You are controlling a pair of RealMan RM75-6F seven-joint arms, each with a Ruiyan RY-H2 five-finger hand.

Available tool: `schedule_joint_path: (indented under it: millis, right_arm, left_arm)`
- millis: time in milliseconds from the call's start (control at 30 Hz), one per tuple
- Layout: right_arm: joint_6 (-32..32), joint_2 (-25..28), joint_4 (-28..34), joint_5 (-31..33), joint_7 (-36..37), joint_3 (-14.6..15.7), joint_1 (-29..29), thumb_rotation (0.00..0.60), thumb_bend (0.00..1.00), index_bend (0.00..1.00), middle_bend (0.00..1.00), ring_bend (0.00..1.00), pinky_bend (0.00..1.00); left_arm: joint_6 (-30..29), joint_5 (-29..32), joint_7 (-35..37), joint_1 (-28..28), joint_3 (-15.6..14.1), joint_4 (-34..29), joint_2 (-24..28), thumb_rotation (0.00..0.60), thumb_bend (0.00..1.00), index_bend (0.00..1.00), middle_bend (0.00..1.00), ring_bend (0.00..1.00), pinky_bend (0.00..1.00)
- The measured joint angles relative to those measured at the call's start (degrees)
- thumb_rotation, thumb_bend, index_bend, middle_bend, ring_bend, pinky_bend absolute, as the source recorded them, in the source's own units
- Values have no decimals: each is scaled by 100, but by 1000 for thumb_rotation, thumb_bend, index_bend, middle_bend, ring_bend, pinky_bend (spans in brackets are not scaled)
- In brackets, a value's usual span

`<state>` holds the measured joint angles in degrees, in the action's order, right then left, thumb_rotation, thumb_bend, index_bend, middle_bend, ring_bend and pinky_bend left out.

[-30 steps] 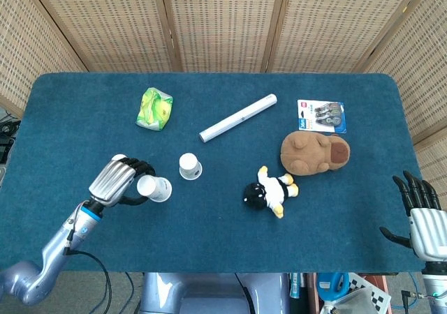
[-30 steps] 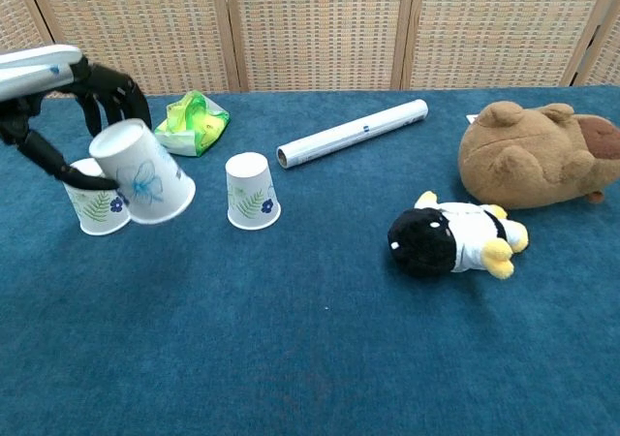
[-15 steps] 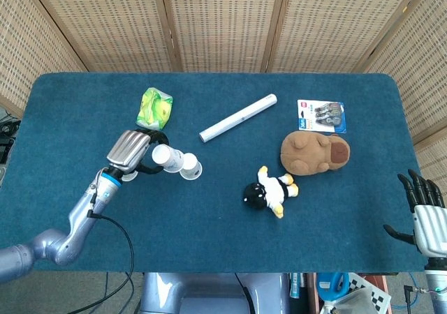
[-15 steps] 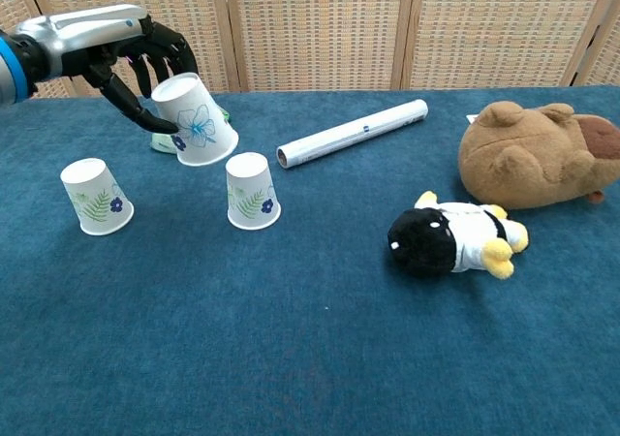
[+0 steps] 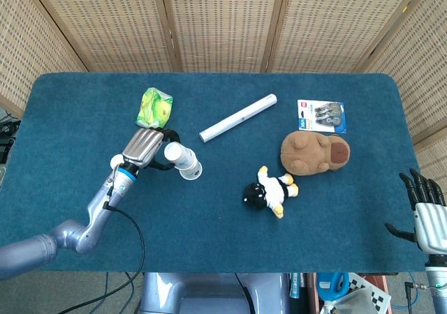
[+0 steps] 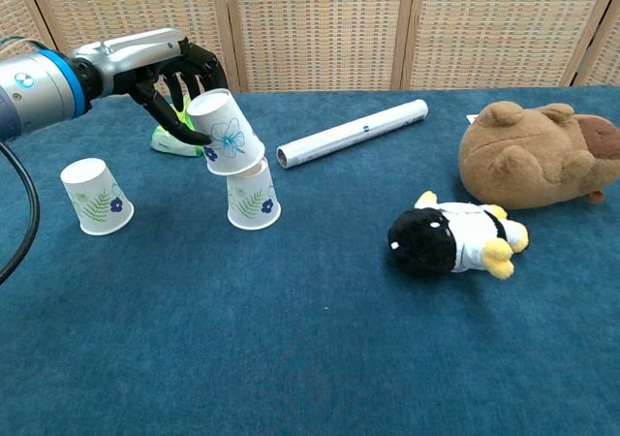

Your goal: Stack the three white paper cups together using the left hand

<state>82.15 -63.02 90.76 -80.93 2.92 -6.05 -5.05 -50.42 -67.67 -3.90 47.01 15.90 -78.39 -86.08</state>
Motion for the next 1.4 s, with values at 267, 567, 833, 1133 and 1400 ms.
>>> schedule_joint_path:
  millis: [267,567,833,1133,1400]
  right_arm:
    - [-37,-27,-38,62,-17,-13,-10,600,0,0,0,0,0]
    - [-62,-41,-57,95,-40,-14,-13,600,0,0,0,0,0]
    - [-49,-33,-35,71,-25,-4,-5,600,0,0,0,0,0]
    - [-34,-27,15,-2,-46,17,-12,600,0,0,0,0,0]
    - [-29,-47,29,-54,-106,46,-21,600,0,0,0,0,0]
  left_arm:
    - [244,177,32,190,8,158,-156,600,185,396,320,304,379]
    - [-31,-107,362,121,-38,98,-181,600,185,0,0,0,2]
    - [-427,-329,475,-301,-257,-511,527,600,185,0,0,0,0]
    - [-380,73,89,-1050,-884,-1032,1572,600,185,0,0,0,14]
    - [-80,26,834,-1223,-1046,-207,1400,600,186,0,3,1,33]
